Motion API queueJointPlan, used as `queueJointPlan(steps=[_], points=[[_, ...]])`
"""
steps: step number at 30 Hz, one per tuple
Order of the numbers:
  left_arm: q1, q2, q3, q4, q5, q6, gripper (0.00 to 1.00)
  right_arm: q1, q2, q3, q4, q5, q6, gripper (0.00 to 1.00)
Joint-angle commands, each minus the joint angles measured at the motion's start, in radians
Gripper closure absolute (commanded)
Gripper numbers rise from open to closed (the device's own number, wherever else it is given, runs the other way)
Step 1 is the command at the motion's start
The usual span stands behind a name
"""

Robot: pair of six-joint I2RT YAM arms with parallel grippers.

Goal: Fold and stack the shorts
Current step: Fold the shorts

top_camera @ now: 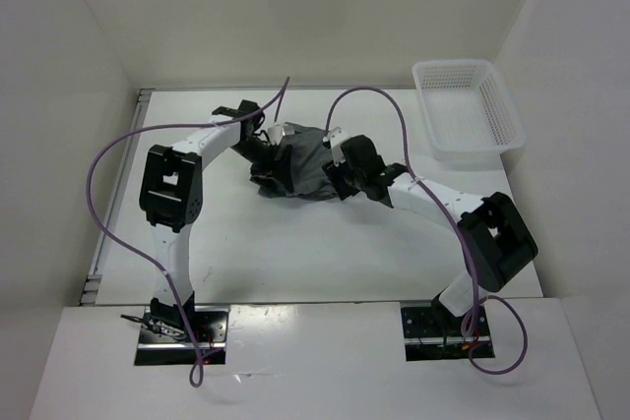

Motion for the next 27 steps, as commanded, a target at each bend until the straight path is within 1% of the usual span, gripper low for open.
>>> queueJointPlan(steps=[1, 3, 4, 6, 9, 12, 13, 14, 15, 16, 17, 19, 22, 25, 26, 27], points=[[-0.022, 0.028, 0.019, 0.010, 0.076, 0.005, 0.22, -0.005, -0.001, -0.048, 0.058, -0.017, 0.038, 0.44], [-0.022, 0.053, 0.029, 0.022, 0.090, 0.005, 0.22, -0.005, -0.010, -0.064, 0.070, -0.017, 0.048, 0.44], [-0.022, 0.063, 0.038, 0.022, 0.090, 0.005, 0.24, -0.005, -0.010, -0.073, 0.070, -0.017, 0.048, 0.44], [-0.022, 0.103, 0.064, 0.022, 0.126, 0.005, 0.25, -0.005, -0.010, -0.073, 0.090, -0.008, 0.057, 0.44], [-0.022, 0.156, 0.110, 0.011, 0.151, 0.005, 0.32, -0.005, -0.001, -0.073, 0.124, 0.021, 0.066, 0.45], [-0.022, 0.166, 0.134, 0.011, 0.163, 0.005, 0.54, -0.014, 0.010, -0.064, 0.138, 0.021, 0.066, 0.45], [-0.022, 0.175, 0.151, 0.011, 0.174, 0.005, 0.60, -0.014, 0.022, -0.064, 0.138, 0.009, 0.066, 0.43], [-0.008, 0.176, 0.160, 0.011, 0.174, 0.005, 0.69, -0.014, 0.022, -0.064, 0.148, 0.000, 0.077, 0.39], [-0.008, 0.176, 0.161, 0.011, 0.185, 0.005, 0.72, -0.014, 0.022, -0.073, 0.159, -0.001, 0.089, 0.35], [0.017, 0.176, 0.173, 0.011, 0.185, 0.005, 0.74, -0.014, 0.031, -0.073, 0.159, -0.020, 0.089, 0.31], [0.017, 0.160, 0.173, 0.011, 0.185, 0.005, 0.76, -0.014, 0.031, -0.082, 0.170, -0.060, 0.075, 0.28], [0.043, 0.147, 0.161, 0.011, 0.185, 0.005, 0.76, -0.014, 0.031, -0.082, 0.170, -0.060, 0.075, 0.25], [0.043, 0.134, 0.161, 0.011, 0.185, 0.005, 0.76, -0.014, 0.053, -0.073, 0.185, 0.007, 0.086, 0.25], [0.043, 0.125, 0.161, 0.002, 0.185, 0.005, 0.76, -0.014, 0.082, -0.044, 0.185, 0.041, 0.086, 0.25], [0.043, 0.125, 0.170, -0.008, 0.185, 0.005, 0.76, -0.014, 0.091, -0.035, 0.185, 0.068, 0.086, 0.30], [0.043, 0.125, 0.182, -0.009, 0.185, 0.005, 0.76, -0.002, 0.111, -0.035, 0.196, 0.082, 0.086, 0.32]])
